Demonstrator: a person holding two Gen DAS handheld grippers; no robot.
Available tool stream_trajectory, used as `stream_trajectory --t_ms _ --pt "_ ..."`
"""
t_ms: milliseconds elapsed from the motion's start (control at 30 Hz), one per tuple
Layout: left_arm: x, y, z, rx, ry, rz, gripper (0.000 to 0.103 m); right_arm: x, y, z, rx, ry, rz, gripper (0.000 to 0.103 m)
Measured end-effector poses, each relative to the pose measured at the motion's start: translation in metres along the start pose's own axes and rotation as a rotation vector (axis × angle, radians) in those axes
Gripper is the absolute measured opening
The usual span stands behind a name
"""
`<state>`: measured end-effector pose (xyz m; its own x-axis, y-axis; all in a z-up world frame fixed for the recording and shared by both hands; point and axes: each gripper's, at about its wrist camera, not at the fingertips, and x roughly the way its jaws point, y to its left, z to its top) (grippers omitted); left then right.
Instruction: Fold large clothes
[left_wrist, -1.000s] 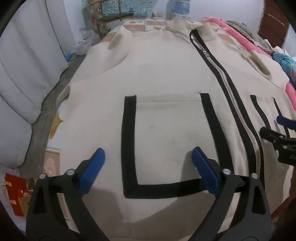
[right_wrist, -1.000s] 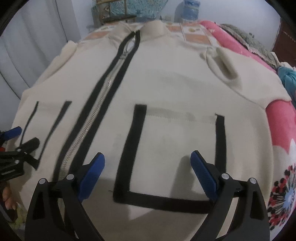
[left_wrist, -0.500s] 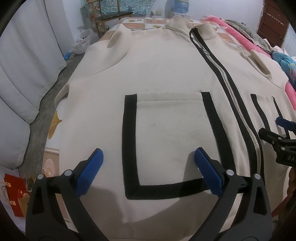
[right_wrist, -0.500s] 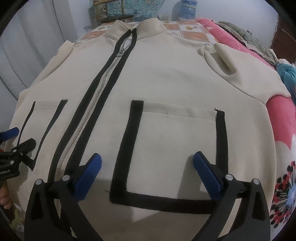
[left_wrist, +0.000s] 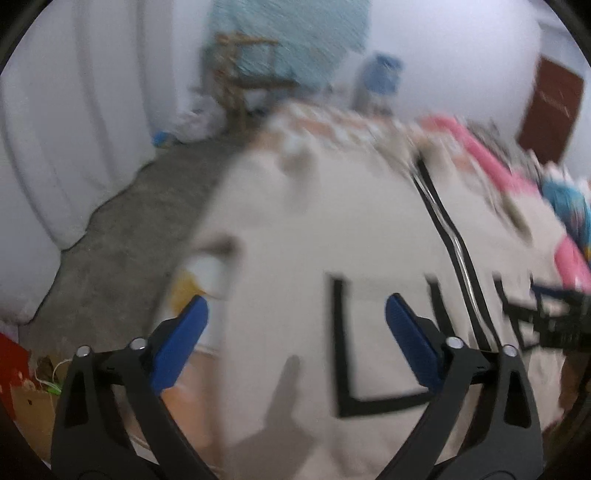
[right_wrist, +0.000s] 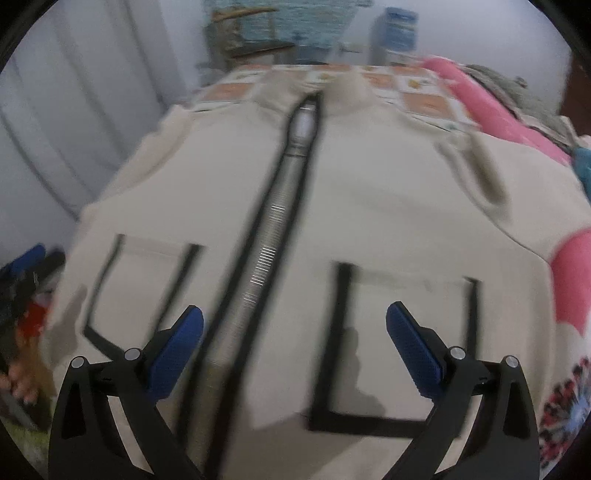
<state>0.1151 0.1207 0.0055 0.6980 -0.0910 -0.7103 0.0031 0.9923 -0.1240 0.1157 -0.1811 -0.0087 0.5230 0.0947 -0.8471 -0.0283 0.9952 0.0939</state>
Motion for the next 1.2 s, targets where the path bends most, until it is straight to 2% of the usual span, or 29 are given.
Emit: stream_trajectory --t_ms 100,167,200,267,333,433,533,633,733,800,867,933,1000,1033,1067,1100,1200 --pt "0.001 0.052 0.016 -0.150 -0.007 0.002 0.073 0.010 0.017 0.009 -0.032 0.011 0.055 0.096" --pt "0.010 0.092 0.023 -0.280 0.014 -0.031 0.070 0.020 0.028 0.012 -0.059 0.025 0.066 0.096" --pt "0.020 0.120 0.024 -0.381 0.036 -0.079 0.070 0.026 0.033 0.013 -0.071 0.036 0.067 0.096" --pt "0.039 0.154 0.022 -0.521 0.088 -0.143 0.070 0.032 0.041 0.014 -0.088 0.054 0.063 0.096" --pt "0.072 0.195 0.011 -0.711 0.182 -0.237 0.070 0.036 0.047 0.013 -0.104 0.067 0.051 0.096" --pt "0.134 0.240 -0.023 -1.035 0.353 -0.450 0.072 0.040 0.050 0.012 -0.107 0.085 0.041 0.096" --pt "0.186 0.258 -0.061 -1.302 0.441 -0.617 0.073 0.043 0.047 0.012 -0.098 0.096 0.028 0.096" --pt "0.224 0.257 -0.089 -1.430 0.525 -0.651 0.075 0.046 0.043 0.011 -0.084 0.114 0.012 0.096" --pt "0.253 0.246 -0.112 -1.504 0.600 -0.675 0.075 0.048 0.039 0.010 -0.065 0.123 0.009 0.096" --pt "0.264 0.237 -0.119 -1.525 0.616 -0.706 0.075 0.048 0.037 0.010 -0.059 0.125 0.003 0.096" --pt "0.270 0.234 -0.116 -1.534 0.610 -0.702 0.073 0.048 0.036 0.011 -0.051 0.126 -0.002 0.096" --pt "0.271 0.238 -0.113 -1.543 0.601 -0.690 0.064 0.048 0.035 0.012 -0.051 0.125 -0.008 0.096" --pt "0.272 0.244 -0.107 -1.559 0.585 -0.675 0.041 0.048 0.035 0.014 -0.053 0.119 -0.015 0.096" --pt "0.272 0.245 -0.104 -1.556 0.577 -0.664 0.035 0.046 0.033 0.014 -0.052 0.113 -0.018 0.096" --pt "0.271 0.248 -0.099 -1.538 0.567 -0.646 0.023 0.045 0.032 0.014 -0.050 0.111 -0.020 0.096" --pt "0.271 0.252 -0.093 -1.526 0.554 -0.631 0.015 0.044 0.030 0.014 -0.047 0.109 -0.020 0.096" --pt "0.255 0.269 -0.066 -1.456 0.465 -0.533 0.009 0.041 0.023 0.014 -0.039 0.104 -0.021 0.096"
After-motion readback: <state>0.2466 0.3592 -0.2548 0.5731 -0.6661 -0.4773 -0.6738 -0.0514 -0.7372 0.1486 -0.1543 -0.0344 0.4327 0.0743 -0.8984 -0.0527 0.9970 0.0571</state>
